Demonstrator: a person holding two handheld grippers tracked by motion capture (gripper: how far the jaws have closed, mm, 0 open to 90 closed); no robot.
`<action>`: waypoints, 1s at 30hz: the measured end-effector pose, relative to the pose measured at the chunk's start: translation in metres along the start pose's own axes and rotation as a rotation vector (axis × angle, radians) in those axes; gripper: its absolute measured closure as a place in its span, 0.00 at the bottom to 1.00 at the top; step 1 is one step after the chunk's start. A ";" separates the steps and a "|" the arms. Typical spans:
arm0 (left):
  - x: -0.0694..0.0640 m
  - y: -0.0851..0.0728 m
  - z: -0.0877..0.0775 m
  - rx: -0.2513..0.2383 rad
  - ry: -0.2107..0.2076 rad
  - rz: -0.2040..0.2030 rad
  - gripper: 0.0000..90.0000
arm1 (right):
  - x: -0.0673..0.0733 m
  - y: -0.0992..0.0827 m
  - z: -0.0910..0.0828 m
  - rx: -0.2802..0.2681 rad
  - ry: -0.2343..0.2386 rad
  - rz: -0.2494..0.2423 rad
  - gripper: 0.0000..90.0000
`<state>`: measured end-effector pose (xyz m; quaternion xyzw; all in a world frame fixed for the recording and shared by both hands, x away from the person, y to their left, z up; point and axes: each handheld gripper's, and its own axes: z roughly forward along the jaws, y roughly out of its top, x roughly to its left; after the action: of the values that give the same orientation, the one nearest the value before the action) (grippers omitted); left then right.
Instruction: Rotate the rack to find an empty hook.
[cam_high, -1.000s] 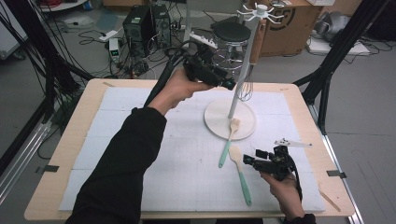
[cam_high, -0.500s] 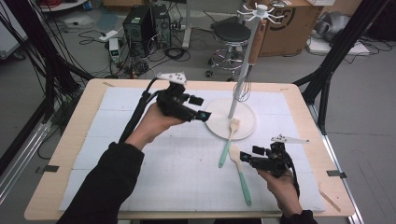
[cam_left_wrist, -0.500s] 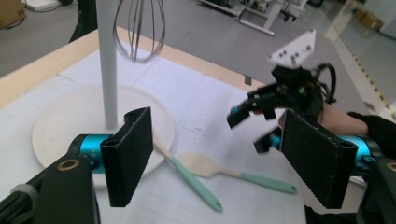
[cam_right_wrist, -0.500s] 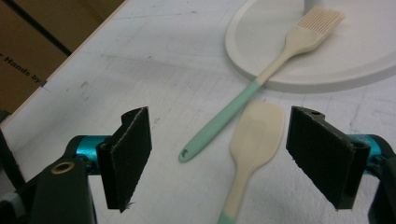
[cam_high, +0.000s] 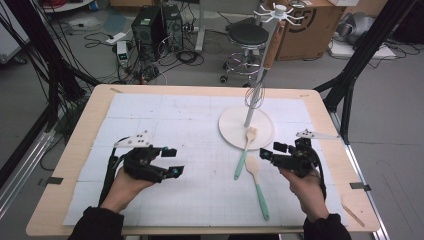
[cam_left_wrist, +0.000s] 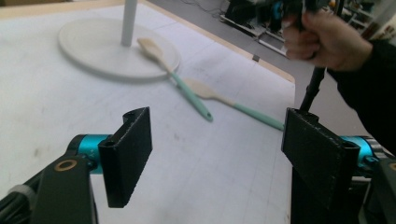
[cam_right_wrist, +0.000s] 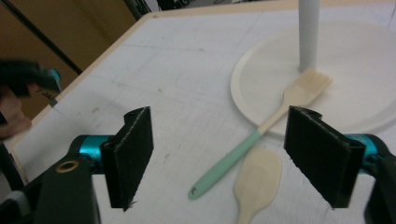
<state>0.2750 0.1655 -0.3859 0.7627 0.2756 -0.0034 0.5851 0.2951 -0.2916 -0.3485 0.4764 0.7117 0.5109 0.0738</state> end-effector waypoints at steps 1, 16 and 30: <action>-0.001 -0.005 -0.004 0.003 0.010 0.003 0.25 | 0.000 0.006 -0.002 -0.008 0.000 0.000 0.28; -0.009 -0.039 -0.047 -0.032 0.082 0.007 0.19 | 0.001 0.080 -0.022 -0.066 -0.019 0.011 0.83; -0.004 -0.056 -0.037 -0.015 0.047 -0.042 0.20 | 0.007 0.150 -0.028 -0.114 0.003 0.009 0.99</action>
<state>0.2362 0.2058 -0.4225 0.7523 0.3051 0.0045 0.5838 0.3652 -0.3013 -0.2135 0.4739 0.6794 0.5518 0.0972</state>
